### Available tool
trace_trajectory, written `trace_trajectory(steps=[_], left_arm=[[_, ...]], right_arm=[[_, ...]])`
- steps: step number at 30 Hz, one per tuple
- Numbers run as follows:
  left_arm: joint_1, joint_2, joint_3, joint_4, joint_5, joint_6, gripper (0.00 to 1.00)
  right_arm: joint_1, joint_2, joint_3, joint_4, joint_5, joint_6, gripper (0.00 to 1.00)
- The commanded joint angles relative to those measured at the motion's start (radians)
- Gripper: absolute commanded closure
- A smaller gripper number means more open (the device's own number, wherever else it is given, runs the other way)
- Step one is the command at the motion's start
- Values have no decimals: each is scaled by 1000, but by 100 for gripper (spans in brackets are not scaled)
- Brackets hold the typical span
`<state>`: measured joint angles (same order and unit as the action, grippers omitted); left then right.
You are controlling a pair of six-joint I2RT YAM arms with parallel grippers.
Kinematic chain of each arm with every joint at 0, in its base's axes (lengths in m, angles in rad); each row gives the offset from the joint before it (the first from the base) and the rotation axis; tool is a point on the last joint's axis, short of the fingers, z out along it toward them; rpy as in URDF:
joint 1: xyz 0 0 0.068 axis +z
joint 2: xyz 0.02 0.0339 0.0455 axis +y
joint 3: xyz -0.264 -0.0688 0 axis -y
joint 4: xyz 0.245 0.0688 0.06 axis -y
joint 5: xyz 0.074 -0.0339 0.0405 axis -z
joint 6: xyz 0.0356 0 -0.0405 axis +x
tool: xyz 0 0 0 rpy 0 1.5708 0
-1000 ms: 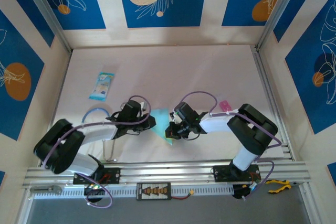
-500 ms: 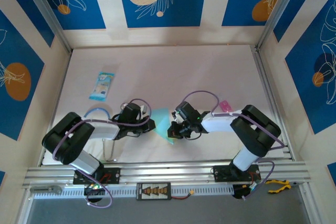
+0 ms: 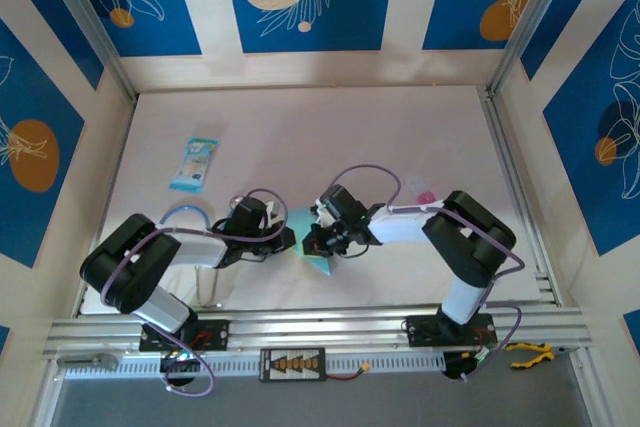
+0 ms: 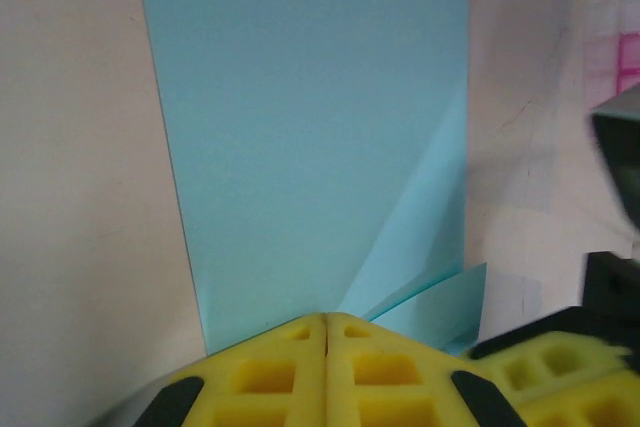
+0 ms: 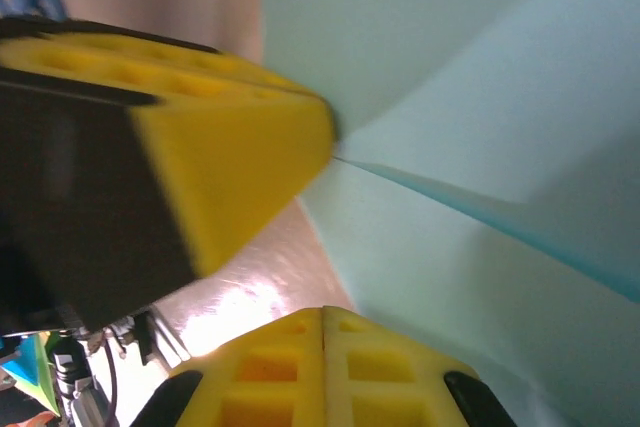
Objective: Fold a paper plane with a square sheet of paper (pick it up from the middle)
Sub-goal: Third fold the triangle at the center of the table.
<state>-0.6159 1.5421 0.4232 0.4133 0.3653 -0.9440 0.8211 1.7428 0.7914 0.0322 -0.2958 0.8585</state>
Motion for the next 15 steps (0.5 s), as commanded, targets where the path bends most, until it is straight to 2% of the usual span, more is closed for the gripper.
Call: trace_trajectory(steps=[1,15], left_arm=[[9,58,-33,-57,-56,10,94],[14,48,-56,-48,-69,-4,95]], right_arm=[[7,9,-29,-28,-8,0,97],[-4,-267,-369,-50,33,2,97]])
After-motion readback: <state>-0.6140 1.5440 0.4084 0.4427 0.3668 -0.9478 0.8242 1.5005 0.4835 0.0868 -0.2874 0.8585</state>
